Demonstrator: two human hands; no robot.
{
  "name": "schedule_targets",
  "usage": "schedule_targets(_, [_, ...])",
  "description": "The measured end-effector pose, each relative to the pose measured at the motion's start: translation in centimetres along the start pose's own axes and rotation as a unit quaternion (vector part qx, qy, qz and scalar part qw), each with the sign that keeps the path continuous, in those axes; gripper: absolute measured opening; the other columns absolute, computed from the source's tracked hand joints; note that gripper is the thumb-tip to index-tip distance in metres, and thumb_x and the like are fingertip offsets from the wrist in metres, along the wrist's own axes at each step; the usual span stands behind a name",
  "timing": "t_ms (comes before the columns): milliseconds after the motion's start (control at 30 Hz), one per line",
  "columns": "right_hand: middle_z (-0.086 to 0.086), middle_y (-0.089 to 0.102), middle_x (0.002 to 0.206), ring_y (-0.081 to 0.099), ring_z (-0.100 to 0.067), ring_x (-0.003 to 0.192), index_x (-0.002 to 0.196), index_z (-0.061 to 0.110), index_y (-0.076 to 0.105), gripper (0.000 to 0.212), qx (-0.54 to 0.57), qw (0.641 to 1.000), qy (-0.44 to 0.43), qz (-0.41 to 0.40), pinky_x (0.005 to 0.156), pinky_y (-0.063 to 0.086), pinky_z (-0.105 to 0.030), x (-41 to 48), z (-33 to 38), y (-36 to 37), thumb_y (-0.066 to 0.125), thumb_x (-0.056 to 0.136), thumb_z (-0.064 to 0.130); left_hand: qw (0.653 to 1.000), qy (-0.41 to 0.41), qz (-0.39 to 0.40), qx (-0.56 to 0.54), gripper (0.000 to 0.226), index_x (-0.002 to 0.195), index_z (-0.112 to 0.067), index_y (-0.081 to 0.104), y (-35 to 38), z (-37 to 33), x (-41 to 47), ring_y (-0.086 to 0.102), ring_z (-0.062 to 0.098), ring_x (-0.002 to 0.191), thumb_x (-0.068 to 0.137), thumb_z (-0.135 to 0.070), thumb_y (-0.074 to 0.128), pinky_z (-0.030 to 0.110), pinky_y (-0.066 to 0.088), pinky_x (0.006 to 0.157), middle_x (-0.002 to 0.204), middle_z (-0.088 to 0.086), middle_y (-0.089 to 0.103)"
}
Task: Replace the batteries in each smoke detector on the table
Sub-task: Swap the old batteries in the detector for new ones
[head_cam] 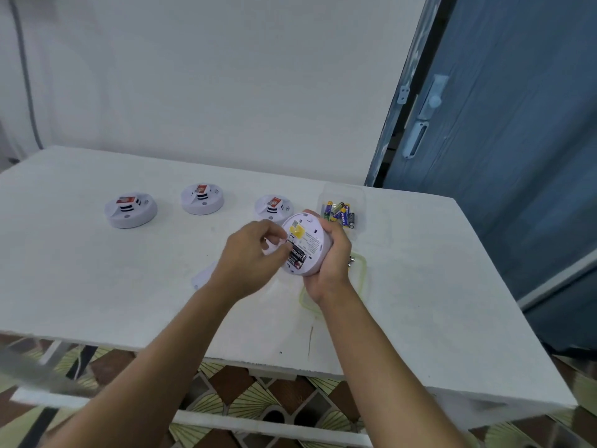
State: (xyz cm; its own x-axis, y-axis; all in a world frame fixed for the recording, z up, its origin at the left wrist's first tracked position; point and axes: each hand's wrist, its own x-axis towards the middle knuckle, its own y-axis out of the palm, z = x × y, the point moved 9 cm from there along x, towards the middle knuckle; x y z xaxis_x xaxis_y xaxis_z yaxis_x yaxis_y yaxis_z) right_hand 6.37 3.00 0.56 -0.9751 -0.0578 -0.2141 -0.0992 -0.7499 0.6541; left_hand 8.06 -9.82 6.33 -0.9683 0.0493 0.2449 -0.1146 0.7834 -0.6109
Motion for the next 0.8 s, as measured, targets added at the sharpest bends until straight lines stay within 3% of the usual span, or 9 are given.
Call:
schedule_targets(200, [-0.002,0.069,0.084,0.066,-0.019,0.072,0.112,0.017,0.063,0.025,0.003,0.999,-0.031,-0.032,0.06,0.051,-0.027,0.2,1.6,-1.6,0.05,0.094,0.028,0.999,-0.023,0.006,-0.048,0.008,0.093,-0.029,0.067,2.6,-0.3,0.0,0.06,0.001,0.085,0.085,-0.029,0.07,0.015,0.043,0.07,0.09,-0.016,0.067])
schedule_targets(333, [-0.007,0.063,0.101,0.061,-0.025,0.088,0.112,0.018,0.067,0.037,-0.001,0.995,-0.069,-0.069,0.068,0.051,-0.031,0.4,2.4,-3.0,0.059,0.08,0.034,0.996,-0.045,0.017,-0.072,0.007,0.092,-0.03,0.066,4.1,-0.6,0.4,0.059,-0.007,0.082,0.086,-0.028,0.069,0.013,0.046,0.071,0.085,-0.019,0.065])
schedule_targets(433, [-0.008,0.061,0.107,0.058,-0.028,0.097,0.109,0.019,0.068,0.037,-0.01,0.993,-0.089,-0.082,0.074,0.047,-0.034,0.5,3.0,-3.9,0.06,0.077,0.036,0.989,-0.064,0.039,-0.124,0.008,0.094,-0.023,0.068,5.4,-0.5,0.8,0.061,0.0,0.081,0.087,-0.026,0.069,0.016,0.049,0.074,0.086,-0.011,0.068])
schedule_targets(567, [-0.011,0.062,0.106,0.059,-0.029,0.096,0.105,0.018,0.069,0.038,-0.002,0.992,-0.096,-0.086,0.071,0.047,-0.031,0.3,3.7,-4.9,0.059,0.074,0.038,0.981,-0.057,0.068,-0.171,0.017,0.094,-0.018,0.066,7.1,-1.1,1.3,0.059,0.003,0.077,0.085,-0.031,0.072,0.017,0.048,0.072,0.086,-0.006,0.068])
schedule_targets(800, [-0.016,0.063,0.105,0.06,-0.034,0.096,0.098,0.014,0.071,0.047,0.004,0.986,-0.135,-0.099,0.085,0.043,-0.043,-0.3,5.2,-6.2,0.065,0.06,0.041,0.981,-0.052,0.082,-0.169,0.029,0.092,-0.022,0.063,9.2,-1.5,1.8,0.055,0.007,0.076,0.077,-0.041,0.078,0.022,0.048,0.072,0.085,-0.005,0.061])
